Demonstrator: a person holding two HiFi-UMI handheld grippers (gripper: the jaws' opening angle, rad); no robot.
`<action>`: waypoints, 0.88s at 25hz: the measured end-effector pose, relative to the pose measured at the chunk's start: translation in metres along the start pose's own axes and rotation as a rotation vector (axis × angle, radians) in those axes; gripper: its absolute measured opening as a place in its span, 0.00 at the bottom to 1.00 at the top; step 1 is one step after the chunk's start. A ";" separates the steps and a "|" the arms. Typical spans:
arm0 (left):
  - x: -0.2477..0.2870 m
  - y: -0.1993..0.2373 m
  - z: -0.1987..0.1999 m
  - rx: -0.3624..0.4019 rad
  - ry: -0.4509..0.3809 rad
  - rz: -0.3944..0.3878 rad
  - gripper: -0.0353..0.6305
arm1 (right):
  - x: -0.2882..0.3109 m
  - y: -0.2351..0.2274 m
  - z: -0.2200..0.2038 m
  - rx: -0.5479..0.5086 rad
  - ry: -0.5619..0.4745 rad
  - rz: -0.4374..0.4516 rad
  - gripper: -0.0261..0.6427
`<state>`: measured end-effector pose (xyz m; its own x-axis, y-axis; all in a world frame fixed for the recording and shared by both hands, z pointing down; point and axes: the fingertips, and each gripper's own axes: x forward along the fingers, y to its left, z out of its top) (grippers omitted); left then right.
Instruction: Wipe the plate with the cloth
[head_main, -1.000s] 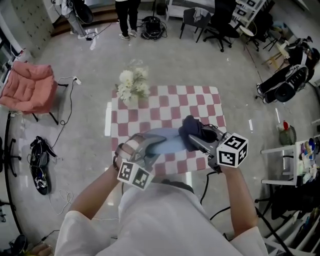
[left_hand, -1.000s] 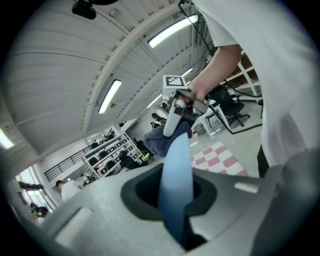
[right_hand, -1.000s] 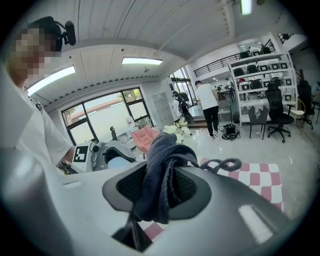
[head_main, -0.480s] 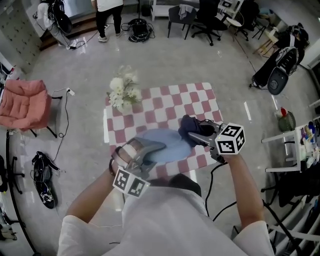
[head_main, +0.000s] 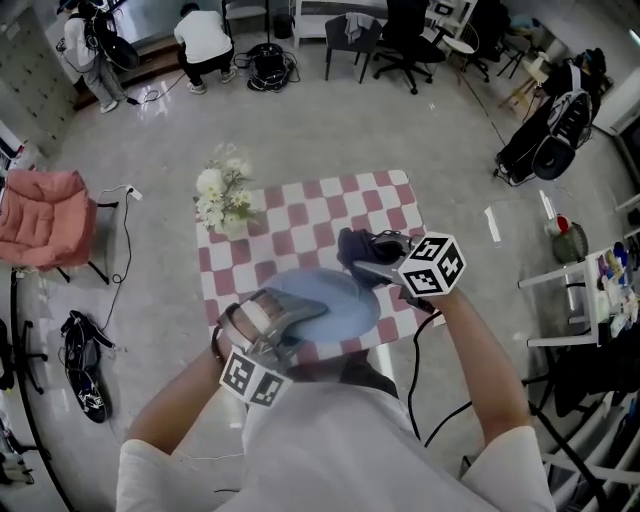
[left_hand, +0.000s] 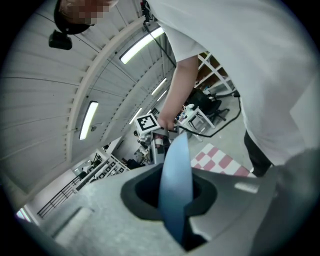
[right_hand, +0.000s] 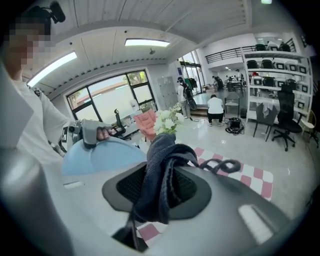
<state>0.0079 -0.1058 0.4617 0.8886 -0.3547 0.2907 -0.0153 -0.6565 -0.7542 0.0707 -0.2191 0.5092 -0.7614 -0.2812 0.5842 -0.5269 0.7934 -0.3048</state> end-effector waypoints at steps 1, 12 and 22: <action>0.004 0.002 0.003 0.012 0.000 0.004 0.10 | 0.000 -0.002 -0.001 -0.022 0.022 0.012 0.22; 0.034 0.011 0.014 0.068 0.037 0.008 0.10 | -0.016 0.025 -0.005 -0.078 0.128 0.248 0.22; 0.047 0.006 0.027 0.100 0.048 -0.015 0.10 | -0.029 0.077 0.015 -0.105 0.123 0.467 0.22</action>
<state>0.0616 -0.1084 0.4551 0.8655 -0.3782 0.3284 0.0457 -0.5933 -0.8037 0.0460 -0.1577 0.4576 -0.8535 0.1786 0.4895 -0.0941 0.8712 -0.4818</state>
